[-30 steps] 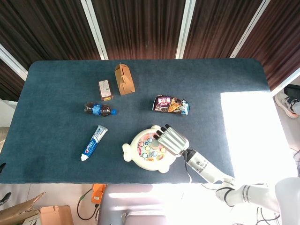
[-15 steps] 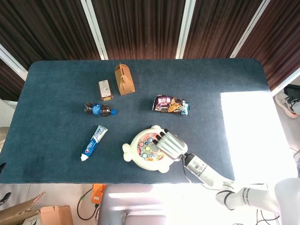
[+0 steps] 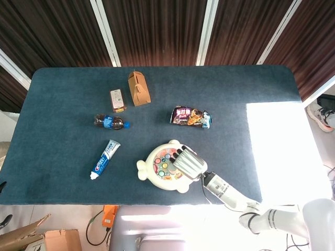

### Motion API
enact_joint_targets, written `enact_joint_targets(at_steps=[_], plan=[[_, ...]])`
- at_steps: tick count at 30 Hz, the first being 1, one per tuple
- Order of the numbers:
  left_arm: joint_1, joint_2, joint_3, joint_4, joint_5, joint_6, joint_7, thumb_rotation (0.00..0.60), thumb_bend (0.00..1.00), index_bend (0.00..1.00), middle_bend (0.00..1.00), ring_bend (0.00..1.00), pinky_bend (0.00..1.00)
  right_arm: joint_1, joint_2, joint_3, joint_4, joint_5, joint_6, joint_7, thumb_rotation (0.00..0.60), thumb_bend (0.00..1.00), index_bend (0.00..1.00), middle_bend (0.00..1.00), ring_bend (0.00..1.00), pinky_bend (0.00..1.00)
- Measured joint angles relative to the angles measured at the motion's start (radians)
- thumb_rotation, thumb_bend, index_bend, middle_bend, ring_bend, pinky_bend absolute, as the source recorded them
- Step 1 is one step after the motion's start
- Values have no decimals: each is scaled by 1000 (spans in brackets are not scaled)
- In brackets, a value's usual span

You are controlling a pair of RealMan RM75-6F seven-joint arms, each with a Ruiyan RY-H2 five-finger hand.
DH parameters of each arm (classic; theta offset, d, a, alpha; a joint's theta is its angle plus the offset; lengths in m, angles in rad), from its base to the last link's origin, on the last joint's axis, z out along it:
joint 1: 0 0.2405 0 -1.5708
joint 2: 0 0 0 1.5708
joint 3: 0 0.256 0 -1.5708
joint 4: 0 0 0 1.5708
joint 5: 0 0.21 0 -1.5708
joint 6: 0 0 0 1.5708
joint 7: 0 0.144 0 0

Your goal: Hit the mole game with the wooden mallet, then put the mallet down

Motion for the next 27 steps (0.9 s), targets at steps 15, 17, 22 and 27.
enact_joint_targets(at_steps=[15,17,22,27], plan=[[-2,1,1,-1,3,-1,0,600,215,0,0,0,69,-13,1,56,30,37,57,26,600,468,1000,687,568,598],[-2,1,1,0,3,-1,-1,600,215,0,0,0,69,-13,-6,61,42,49,53,25,600,468,1000,687,568,598],[-1,2,0,0,0,-3,-2,600,215,0,0,0,69,-11,-20,58,64,55,45,34,600,468,1000,687,569,598],[-3,1,1,3,1,-8,-6,600,215,0,0,0,69,-9,-30,49,84,56,34,35,600,468,1000,688,569,598]])
